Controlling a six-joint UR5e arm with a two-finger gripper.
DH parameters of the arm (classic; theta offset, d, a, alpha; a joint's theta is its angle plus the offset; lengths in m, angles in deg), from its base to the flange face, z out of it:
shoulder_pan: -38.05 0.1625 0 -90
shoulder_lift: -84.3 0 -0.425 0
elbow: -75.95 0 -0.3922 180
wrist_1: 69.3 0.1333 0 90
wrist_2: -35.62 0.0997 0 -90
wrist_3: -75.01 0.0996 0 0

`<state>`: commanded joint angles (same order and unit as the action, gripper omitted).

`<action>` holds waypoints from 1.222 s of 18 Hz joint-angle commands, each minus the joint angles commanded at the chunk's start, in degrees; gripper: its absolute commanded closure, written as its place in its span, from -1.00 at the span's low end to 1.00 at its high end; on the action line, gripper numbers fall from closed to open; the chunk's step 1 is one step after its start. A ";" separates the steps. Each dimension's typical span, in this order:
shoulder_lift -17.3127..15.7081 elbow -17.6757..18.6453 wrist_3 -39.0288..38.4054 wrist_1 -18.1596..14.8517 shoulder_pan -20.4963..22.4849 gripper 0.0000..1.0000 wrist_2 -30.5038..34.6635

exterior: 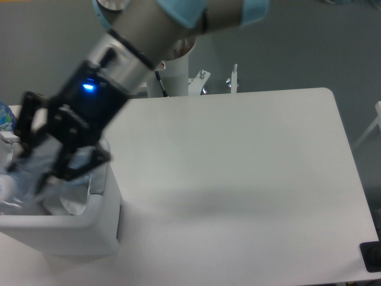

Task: Place the trash in the trash can
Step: 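Open the gripper to drop the bottle and withdraw upward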

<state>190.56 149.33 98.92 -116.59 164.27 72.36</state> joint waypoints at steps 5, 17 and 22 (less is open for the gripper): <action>0.35 1.41 0.53 0.88 -0.80 -1.00 0.09; 2.02 3.95 4.55 0.70 13.51 -1.00 0.79; 4.92 8.08 15.71 0.62 20.38 -1.00 5.77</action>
<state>195.47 157.41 114.63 -115.97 184.65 78.13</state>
